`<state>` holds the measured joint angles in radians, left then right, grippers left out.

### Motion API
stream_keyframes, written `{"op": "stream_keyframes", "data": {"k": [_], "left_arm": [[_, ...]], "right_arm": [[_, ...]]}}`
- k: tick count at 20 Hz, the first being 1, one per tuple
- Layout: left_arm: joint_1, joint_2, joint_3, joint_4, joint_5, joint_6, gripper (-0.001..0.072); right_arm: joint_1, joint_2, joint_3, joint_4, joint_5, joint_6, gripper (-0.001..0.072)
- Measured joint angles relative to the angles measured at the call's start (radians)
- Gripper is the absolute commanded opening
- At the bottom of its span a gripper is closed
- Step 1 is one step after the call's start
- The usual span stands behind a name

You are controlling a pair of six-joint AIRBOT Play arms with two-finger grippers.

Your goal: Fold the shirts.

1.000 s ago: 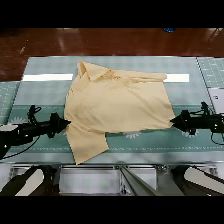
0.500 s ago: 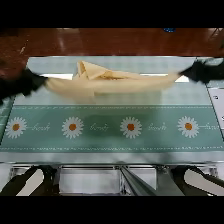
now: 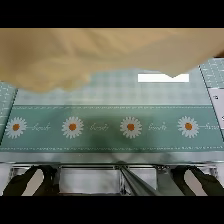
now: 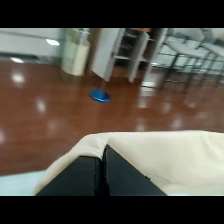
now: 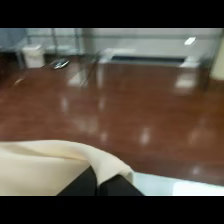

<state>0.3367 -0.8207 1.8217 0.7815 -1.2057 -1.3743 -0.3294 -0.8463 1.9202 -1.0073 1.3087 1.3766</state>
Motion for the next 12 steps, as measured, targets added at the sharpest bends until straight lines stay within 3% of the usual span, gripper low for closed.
{"op": "stream_keyframes", "data": {"k": [5, 12], "left_arm": [[-0.046, 0.175, 0.063, 0.274, -0.128, -0.055, 0.0021], [-0.148, 0.262, -0.043, 0.444, -0.322, -0.115, 0.0021]], "right_arm": [[0.019, 0.199, -0.041, -0.155, 0.079, 0.061, 0.0019], [0.14, 0.303, -0.257, -0.342, 0.193, 0.136, 0.0019]]}}
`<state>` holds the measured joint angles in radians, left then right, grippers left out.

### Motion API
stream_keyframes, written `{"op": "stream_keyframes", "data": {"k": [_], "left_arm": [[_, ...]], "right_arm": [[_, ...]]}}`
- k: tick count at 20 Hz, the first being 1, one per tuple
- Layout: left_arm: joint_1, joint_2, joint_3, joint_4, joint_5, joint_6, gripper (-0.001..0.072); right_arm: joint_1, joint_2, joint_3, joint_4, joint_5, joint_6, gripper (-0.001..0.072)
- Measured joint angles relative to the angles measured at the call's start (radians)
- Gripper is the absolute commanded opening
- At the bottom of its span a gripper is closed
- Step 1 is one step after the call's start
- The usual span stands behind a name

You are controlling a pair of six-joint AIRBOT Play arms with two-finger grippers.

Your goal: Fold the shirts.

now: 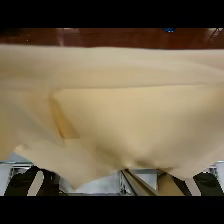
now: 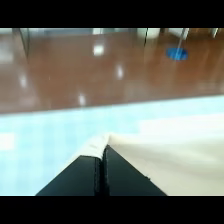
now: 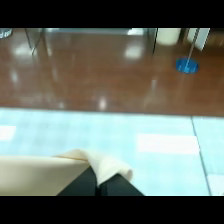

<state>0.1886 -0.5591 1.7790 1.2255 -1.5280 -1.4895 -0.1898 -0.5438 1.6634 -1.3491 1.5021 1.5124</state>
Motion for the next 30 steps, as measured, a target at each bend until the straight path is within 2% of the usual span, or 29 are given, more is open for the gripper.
{"op": "stream_keyframes", "data": {"k": [4, 9, 13, 18, 23, 25, 30], "left_arm": [[-0.009, -0.047, -0.28, 0.009, 0.019, -0.011, 0.0021], [-0.019, -0.286, -0.568, -0.067, 0.271, 0.005, 0.0021], [-0.028, -0.616, -0.556, -0.117, 0.471, 0.014, 0.002], [-0.067, -0.971, -0.362, -0.137, 0.558, -0.026, 0.0021], [-0.093, -1.108, -0.242, -0.145, 0.55, -0.077, 0.0021], [-0.087, -1.114, -0.229, -0.136, 0.482, -0.068, 0.0021], [-0.083, -1.119, -0.289, -0.023, 0.218, -0.021, 0.0021]], "right_arm": [[0.021, -0.058, -0.211, -0.016, -0.056, 0.0, 0.0019], [0.027, -0.343, -0.348, 0.05, -0.228, -0.063, 0.0019], [0.033, -0.66, -0.326, 0.121, -0.4, -0.095, 0.0019], [0.032, -1.024, -0.111, 0.166, -0.476, -0.077, 0.0019], [0.028, -1.221, 0.07, 0.178, -0.402, -0.04, 0.0019], [0.021, -1.248, 0.096, 0.167, -0.335, -0.05, 0.0019], [-0.003, -1.273, 0.066, 0.069, -0.153, -0.064, 0.0019]]}}
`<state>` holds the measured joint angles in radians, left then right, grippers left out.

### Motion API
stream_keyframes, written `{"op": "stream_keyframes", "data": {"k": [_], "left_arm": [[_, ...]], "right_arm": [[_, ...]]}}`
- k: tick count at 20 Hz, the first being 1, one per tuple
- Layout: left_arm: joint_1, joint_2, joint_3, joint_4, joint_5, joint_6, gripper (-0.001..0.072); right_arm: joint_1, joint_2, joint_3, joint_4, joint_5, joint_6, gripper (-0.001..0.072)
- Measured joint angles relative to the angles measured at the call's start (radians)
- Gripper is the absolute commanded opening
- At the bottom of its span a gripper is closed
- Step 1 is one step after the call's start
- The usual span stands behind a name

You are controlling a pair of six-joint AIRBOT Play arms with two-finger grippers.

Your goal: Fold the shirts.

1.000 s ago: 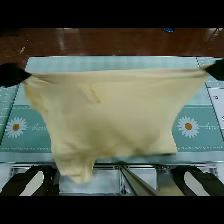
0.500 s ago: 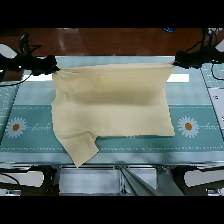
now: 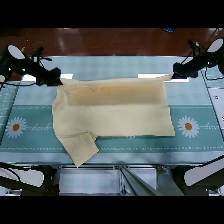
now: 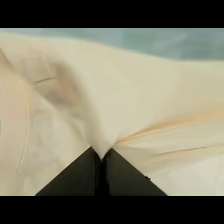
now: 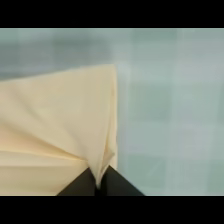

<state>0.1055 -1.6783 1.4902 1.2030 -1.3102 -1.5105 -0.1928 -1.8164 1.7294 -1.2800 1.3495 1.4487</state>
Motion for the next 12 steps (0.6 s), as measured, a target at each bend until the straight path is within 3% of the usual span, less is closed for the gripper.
{"op": "stream_keyframes", "data": {"k": [4, 5, 6, 7, 8, 12], "left_arm": [[-0.016, -0.005, -0.116, 0.044, -0.048, 0.018, 0.0021], [-0.02, -0.005, -0.135, 0.05, -0.052, 0.019, 0.0023], [-0.022, -0.005, -0.147, 0.054, -0.051, 0.021, 0.009], [-0.024, -0.004, -0.156, 0.059, -0.059, 0.021, 0.0338], [-0.025, -0.004, -0.16, 0.067, -0.077, 0.019, 0.051], [-0.022, 0.017, -0.157, 0.072, -0.175, 0.006, 0.051]], "right_arm": [[-0.007, -0.005, -0.103, -0.023, 0.055, -0.001, 0.0019], [-0.007, -0.005, -0.124, -0.022, 0.061, -0.002, 0.0047], [-0.008, -0.005, -0.138, -0.018, 0.067, -0.002, 0.022], [-0.008, -0.004, -0.15, -0.019, 0.068, 0.0, 0.0414], [-0.009, 0.0, -0.157, -0.025, 0.07, 0.003, 0.0419], [-0.019, 0.051, -0.173, -0.006, 0.093, 0.011, 0.0418]]}}
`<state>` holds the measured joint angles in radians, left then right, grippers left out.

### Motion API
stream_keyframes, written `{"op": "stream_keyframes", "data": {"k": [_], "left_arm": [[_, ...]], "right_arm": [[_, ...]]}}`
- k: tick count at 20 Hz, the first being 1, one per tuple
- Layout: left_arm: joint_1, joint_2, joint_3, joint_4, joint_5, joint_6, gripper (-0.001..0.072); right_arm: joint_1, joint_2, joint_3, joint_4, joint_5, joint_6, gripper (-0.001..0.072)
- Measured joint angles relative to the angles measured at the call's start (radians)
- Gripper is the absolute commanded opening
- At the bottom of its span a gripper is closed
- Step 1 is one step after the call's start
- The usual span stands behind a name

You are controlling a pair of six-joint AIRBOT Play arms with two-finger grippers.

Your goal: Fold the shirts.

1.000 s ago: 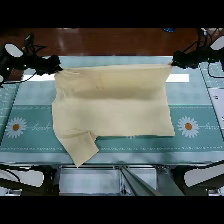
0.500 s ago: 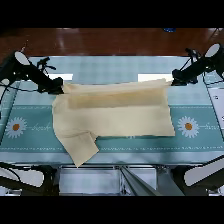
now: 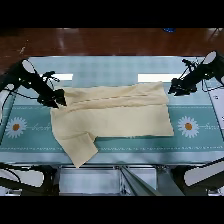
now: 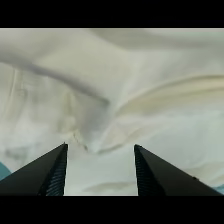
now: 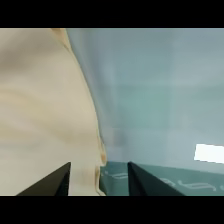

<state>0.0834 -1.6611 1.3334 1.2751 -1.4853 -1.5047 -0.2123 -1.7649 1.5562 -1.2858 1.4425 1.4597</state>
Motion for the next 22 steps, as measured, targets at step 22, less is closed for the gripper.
{"op": "stream_keyframes", "data": {"k": [22], "left_arm": [[0.447, 0.664, -0.972, -0.299, 0.224, 0.101, 0.0509]], "right_arm": [[-0.146, 0.711, -0.967, 0.637, -0.378, -0.311, 0.0415]]}}
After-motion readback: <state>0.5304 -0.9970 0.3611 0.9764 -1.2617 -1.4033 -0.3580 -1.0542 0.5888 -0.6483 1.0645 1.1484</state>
